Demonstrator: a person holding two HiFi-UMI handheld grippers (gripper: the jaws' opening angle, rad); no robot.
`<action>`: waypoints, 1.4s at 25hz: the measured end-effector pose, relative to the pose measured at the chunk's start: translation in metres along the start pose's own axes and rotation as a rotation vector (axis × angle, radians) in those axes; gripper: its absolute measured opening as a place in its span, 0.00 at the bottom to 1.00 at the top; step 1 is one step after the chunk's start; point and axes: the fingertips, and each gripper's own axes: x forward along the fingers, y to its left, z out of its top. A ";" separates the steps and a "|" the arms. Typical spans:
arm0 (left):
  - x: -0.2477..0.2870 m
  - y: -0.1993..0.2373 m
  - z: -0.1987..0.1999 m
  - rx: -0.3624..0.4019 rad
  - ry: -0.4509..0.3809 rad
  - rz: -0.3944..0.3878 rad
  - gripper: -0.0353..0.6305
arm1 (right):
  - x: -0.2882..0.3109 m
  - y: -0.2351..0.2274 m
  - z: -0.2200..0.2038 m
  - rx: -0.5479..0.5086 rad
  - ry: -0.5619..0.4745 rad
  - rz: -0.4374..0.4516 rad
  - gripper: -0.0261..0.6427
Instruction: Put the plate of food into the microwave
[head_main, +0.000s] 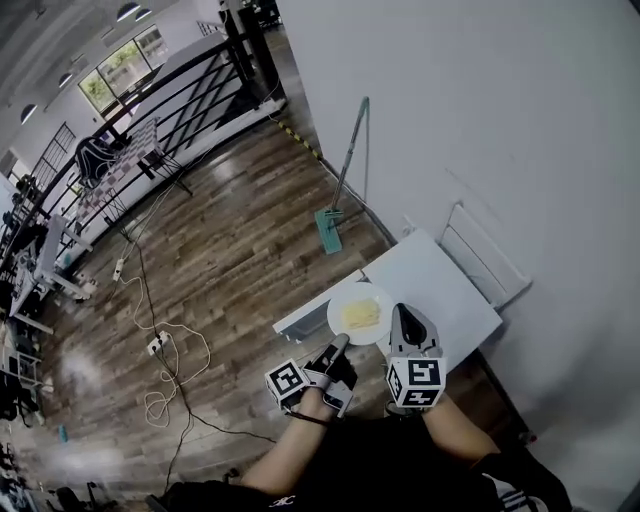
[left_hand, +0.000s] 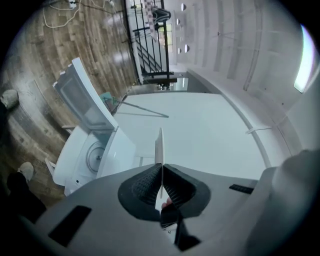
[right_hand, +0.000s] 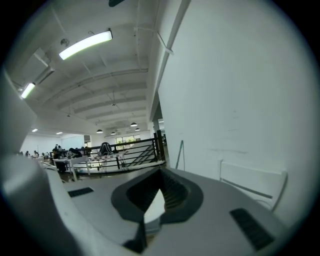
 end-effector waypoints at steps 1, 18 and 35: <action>-0.002 -0.002 0.004 0.001 0.036 0.000 0.06 | -0.003 0.004 0.001 0.003 -0.001 -0.039 0.05; -0.009 0.034 0.065 0.025 0.585 0.033 0.06 | -0.029 0.057 -0.043 0.039 0.005 -0.636 0.05; 0.029 0.233 0.026 -0.046 0.585 0.046 0.06 | -0.027 0.014 -0.194 0.036 0.146 -0.568 0.05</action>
